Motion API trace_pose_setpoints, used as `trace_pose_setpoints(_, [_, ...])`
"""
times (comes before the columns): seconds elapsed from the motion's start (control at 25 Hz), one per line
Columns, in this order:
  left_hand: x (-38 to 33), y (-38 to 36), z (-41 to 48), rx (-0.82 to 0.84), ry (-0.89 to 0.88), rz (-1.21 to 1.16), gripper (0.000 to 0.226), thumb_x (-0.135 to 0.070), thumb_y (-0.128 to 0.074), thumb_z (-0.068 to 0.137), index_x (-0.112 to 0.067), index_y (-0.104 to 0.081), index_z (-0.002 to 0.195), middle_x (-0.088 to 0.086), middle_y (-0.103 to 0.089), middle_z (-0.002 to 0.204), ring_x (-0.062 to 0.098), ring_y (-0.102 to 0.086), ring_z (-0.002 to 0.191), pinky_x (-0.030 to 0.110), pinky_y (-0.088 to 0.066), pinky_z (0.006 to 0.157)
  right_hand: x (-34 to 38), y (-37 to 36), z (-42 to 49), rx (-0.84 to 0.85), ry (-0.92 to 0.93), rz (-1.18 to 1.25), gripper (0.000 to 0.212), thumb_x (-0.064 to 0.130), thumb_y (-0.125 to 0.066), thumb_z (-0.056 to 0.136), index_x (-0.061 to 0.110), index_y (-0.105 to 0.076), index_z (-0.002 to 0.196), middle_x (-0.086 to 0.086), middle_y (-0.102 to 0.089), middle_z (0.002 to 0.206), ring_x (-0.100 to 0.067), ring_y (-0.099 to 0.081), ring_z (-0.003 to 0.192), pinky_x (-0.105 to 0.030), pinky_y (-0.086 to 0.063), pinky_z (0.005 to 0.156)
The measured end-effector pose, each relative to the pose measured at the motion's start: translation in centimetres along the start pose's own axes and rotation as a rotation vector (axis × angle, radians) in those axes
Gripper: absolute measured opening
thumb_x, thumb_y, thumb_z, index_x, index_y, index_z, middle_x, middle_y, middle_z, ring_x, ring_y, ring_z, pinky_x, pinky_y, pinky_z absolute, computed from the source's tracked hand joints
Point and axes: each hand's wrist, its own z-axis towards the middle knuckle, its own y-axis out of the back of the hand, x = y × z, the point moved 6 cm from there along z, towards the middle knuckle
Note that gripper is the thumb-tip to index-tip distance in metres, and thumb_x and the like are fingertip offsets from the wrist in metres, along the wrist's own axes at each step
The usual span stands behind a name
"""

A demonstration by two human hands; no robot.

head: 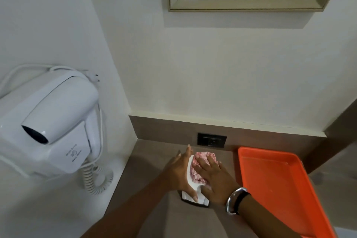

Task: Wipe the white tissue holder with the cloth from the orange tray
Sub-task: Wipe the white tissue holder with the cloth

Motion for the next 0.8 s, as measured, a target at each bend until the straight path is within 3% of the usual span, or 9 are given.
trace_pose_setpoints(0.12, [0.1, -0.2, 0.3, 0.007, 0.025, 0.096, 0.166, -0.083, -0.083, 0.041, -0.04, 0.041, 0.143, 0.003, 0.001, 0.17, 0.035, 0.003, 0.155, 0.059, -0.006, 0.124, 0.0, 0.4, -0.1, -0.004, 0.031, -0.045, 0.089, 0.079, -0.026, 0.081, 0.035, -0.005, 0.156, 0.008, 0.006, 0.167, -0.028, 0.009, 0.154, -0.051, -0.004, 0.124])
trace_pose_setpoints(0.24, [0.5, -0.3, 0.6, 0.021, 0.064, 0.114, 0.162, -0.084, -0.082, 0.042, -0.036, 0.03, 0.149, 0.004, 0.001, 0.17, 0.035, 0.004, 0.155, 0.06, -0.004, 0.124, 0.7, 0.8, 0.0, -0.05, 0.058, -0.035, 0.09, 0.081, -0.024, 0.081, 0.032, -0.01, 0.156, 0.005, 0.002, 0.167, -0.029, 0.007, 0.154, -0.047, -0.004, 0.124])
trace_pose_setpoints(0.36, [0.6, -0.2, 1.0, 0.036, 0.063, 0.162, 0.157, -0.087, -0.078, 0.046, -0.036, 0.029, 0.149, 0.003, 0.0, 0.17, 0.032, 0.004, 0.155, 0.06, -0.005, 0.123, 0.4, -0.2, -1.5, -0.063, 0.054, 0.004, 0.089, 0.083, -0.018, 0.081, 0.034, -0.012, 0.155, 0.01, -0.002, 0.167, -0.024, 0.008, 0.153, -0.045, -0.017, 0.123])
trace_pose_setpoints(0.6, [0.5, -0.4, 0.8, 0.079, 0.086, 0.21, 0.159, -0.081, -0.082, 0.048, -0.032, 0.028, 0.152, 0.002, 0.01, 0.17, 0.032, 0.013, 0.154, 0.06, -0.004, 0.123, -0.7, -0.9, -1.8, -0.037, -0.026, 0.012, 0.085, 0.081, -0.008, 0.083, 0.036, -0.007, 0.156, 0.016, 0.008, 0.165, -0.017, 0.02, 0.149, -0.043, -0.03, 0.12])
trace_pose_setpoints(0.8, [0.4, -0.5, 0.7, 0.091, 0.088, 0.235, 0.161, -0.081, -0.082, 0.047, -0.03, 0.027, 0.153, 0.002, 0.013, 0.169, 0.032, 0.016, 0.153, 0.061, 0.001, 0.123, 0.2, 1.2, 1.5, -0.04, -0.035, -0.065, 0.096, 0.082, -0.009, 0.08, 0.025, -0.006, 0.157, 0.001, -0.001, 0.167, -0.029, 0.005, 0.154, -0.047, -0.01, 0.124])
